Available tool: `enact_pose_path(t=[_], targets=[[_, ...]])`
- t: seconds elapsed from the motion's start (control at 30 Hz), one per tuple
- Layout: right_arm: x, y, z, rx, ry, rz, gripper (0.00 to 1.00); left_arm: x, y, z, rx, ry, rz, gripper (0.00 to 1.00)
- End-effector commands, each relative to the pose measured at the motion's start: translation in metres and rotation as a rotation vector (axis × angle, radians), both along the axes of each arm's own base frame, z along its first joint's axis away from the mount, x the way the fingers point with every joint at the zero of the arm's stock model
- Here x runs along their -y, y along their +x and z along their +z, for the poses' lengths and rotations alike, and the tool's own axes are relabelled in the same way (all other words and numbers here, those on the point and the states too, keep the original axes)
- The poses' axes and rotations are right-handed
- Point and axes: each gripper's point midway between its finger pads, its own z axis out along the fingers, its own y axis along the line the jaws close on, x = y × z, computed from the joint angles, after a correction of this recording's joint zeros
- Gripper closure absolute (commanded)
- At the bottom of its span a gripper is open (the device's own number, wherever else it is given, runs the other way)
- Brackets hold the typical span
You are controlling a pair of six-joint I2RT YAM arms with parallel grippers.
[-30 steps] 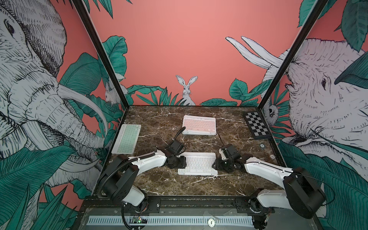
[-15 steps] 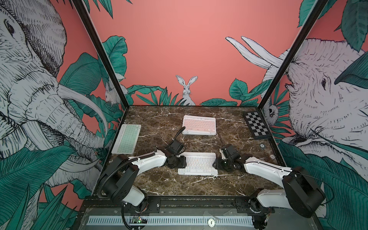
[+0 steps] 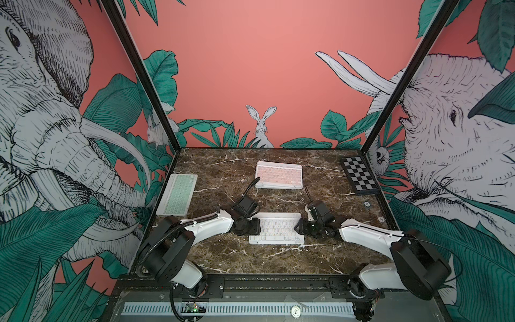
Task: Stack the numeric keypads
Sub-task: Move the numeric keypad to the center of the board, then pick up the numeric keypad from the center of the board.
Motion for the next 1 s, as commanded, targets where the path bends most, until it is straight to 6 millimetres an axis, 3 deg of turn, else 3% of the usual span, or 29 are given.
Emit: enact_pose_path(t=[0.0,0.37,0.97], targets=[[-0.033,0.001,0.025,0.045,0.19,0.058,0.51,0.005,-0.011,-0.015,-0.046,0.002,-0.018,0.4],[-0.051,0.002,0.05,0.095,0.425,0.093,0.55,0.007,-0.017,-0.025,-0.068,0.008,-0.038,0.4],[-0.045,-0.004,0.075,0.126,0.539,0.108,0.57,0.011,-0.023,-0.036,-0.099,0.009,-0.072,0.4]])
